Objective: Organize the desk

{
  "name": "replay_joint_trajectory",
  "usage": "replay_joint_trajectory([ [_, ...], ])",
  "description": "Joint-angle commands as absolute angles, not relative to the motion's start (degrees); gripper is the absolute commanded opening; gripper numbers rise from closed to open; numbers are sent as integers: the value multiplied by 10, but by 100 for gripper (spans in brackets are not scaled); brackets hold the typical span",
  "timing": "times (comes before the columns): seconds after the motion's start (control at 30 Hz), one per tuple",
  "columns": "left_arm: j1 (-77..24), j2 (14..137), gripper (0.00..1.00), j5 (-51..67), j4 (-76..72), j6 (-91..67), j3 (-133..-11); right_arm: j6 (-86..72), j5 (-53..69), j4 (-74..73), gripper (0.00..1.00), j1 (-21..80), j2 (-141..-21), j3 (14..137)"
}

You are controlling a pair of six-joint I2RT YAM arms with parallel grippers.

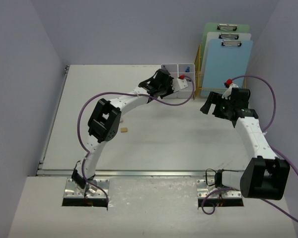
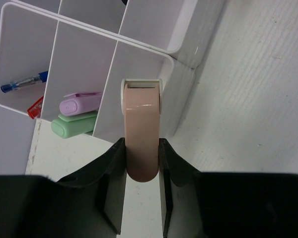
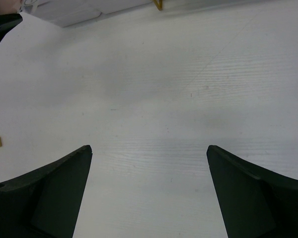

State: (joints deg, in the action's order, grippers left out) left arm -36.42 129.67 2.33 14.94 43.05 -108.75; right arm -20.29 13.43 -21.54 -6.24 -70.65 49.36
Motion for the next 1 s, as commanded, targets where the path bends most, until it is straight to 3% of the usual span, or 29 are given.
replay_joint_trajectory([
  [0.0, -367, 1287, 0, 30, 119, 431, -1111, -199, 140, -201, 99, -66, -696, 491],
  [0.97, -367, 1341, 1, -16, 105, 456, -1128, -204, 145, -192, 99, -71, -708, 477],
])
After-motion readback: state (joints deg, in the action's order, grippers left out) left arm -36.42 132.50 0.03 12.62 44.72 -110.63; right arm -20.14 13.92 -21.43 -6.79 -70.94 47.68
